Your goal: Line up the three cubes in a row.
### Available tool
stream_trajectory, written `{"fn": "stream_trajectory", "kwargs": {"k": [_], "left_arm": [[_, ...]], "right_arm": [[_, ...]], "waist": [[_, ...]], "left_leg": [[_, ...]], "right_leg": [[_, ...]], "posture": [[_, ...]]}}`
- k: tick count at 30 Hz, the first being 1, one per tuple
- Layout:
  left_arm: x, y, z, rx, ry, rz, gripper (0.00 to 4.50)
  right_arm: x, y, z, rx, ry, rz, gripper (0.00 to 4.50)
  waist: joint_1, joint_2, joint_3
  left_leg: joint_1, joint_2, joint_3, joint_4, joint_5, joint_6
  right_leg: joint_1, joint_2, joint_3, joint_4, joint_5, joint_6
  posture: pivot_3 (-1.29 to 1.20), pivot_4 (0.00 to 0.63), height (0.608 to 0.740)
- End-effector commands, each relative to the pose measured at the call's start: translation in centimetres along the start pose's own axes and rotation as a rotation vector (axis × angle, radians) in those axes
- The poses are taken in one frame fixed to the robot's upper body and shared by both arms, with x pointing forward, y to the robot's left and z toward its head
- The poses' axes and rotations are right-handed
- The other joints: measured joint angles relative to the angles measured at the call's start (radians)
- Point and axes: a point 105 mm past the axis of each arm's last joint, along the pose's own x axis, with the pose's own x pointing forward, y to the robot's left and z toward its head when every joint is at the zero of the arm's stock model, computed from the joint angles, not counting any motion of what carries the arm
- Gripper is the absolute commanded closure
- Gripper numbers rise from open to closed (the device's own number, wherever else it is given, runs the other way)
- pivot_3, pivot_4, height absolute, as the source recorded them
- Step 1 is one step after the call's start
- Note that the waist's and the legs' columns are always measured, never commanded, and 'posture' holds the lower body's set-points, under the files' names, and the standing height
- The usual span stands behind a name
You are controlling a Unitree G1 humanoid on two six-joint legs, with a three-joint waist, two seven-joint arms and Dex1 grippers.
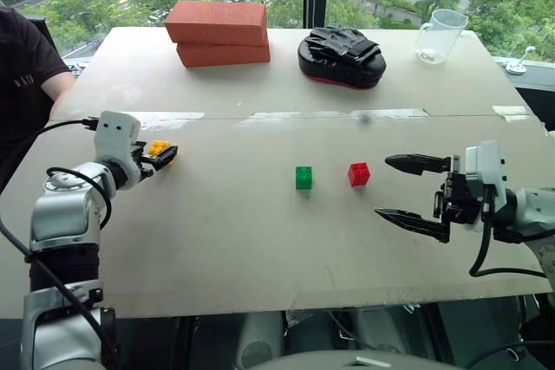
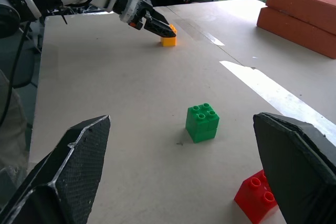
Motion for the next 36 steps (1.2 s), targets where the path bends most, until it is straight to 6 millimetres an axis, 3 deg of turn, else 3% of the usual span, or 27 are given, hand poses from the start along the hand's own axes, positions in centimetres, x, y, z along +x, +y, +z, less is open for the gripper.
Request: {"fn": "stream_trajectory", "kwargs": {"k": [1,2,6,7,9,11,16,20,28,36], "left_arm": [[0.1,0.6,1.2,0.072,-0.038,-0.020,2.68],[0.2,0.5,1.2,0.079,-0.039,-0.026,3.17],[0.4,-0.9,3.3,0.068,-0.138,-0.173,3.22],[0.2,-1.9,4.0,0.091,-0.165,-0.251,3.22],[-0.8,-6.1,5.1,0.125,-0.223,-0.524,3.22],[-2.4,-10.4,4.5,0.205,-0.206,-0.799,3.22],[-3.0,-14.5,2.6,0.399,-0.141,-1.070,3.22],[-1.6,-15.3,2.2,0.515,-0.133,-1.104,3.22],[0.2,-14.8,1.9,0.657,-0.097,-1.115,3.22],[0.5,-14.8,2.2,0.682,-0.099,-1.141,3.22]], "right_arm": [[-0.3,0.3,1.3,-0.052,-0.014,-0.016,0.00],[-0.3,0.3,1.4,-0.053,-0.013,-0.019,0.00],[-0.4,0.3,1.5,-0.058,-0.007,-0.034,0.00],[-0.4,0.3,1.5,-0.059,-0.005,-0.037,0.00],[-0.4,0.4,1.5,-0.060,0.000,-0.041,0.00],[-0.5,0.4,1.5,-0.060,0.003,-0.043,0.00],[-0.6,0.4,1.3,-0.073,0.025,-0.040,0.00],[-0.4,0.9,1.3,-0.076,0.033,-0.023,0.00],[-0.6,1.4,1.3,-0.080,0.042,-0.031,0.00],[-0.7,1.5,1.1,-0.077,0.048,-0.040,0.00]], "waist": [[0.000,0.000,0.000],[0.000,0.000,0.000],[0.001,-0.001,0.000],[0.001,-0.001,0.000],[0.001,-0.001,0.000],[0.001,-0.001,0.000],[-0.002,0.000,0.000],[0.001,0.000,0.000],[0.001,-0.001,0.000],[0.000,-0.001,0.000]], "left_leg": [[0.000,0.000,0.000,0.000,0.000,0.000],[0.000,0.000,0.000,0.000,0.000,0.000],[-0.001,0.000,0.000,0.000,0.000,0.000],[-0.001,0.000,0.000,0.000,0.000,0.000],[-0.002,0.000,0.000,0.000,0.000,0.000],[-0.003,-0.001,0.000,0.000,0.000,0.000],[-0.003,-0.001,0.002,0.000,0.000,0.000],[-0.002,0.000,0.000,0.000,0.000,0.000],[-0.003,0.000,0.002,0.001,0.000,0.001],[-0.004,0.000,0.001,0.001,0.000,0.001]], "right_leg": [[0.000,0.000,0.000,0.000,0.000,0.000],[0.000,0.000,0.000,0.000,0.000,0.000],[0.000,-0.001,-0.001,0.000,0.001,-0.001],[-0.001,0.000,-0.002,0.000,0.001,-0.001],[-0.001,-0.001,-0.003,0.000,0.001,-0.001],[-0.002,-0.001,-0.003,0.000,0.001,-0.001],[-0.002,0.000,-0.002,-0.001,0.001,-0.001],[-0.003,0.003,-0.002,0.000,-0.001,0.002],[-0.003,0.002,-0.001,0.000,0.000,0.005],[-0.003,0.003,-0.001,0.000,0.000,0.006]], "posture": [[0.00,0.150,0.740],[0.00,0.150,0.740],[0.00,0.150,0.740],[0.00,0.150,0.740],[0.00,0.150,0.740],[0.00,0.150,0.740],[0.00,0.150,0.740],[0.00,0.150,0.740],[0.00,0.150,0.740],[0.00,0.150,0.740]]}}
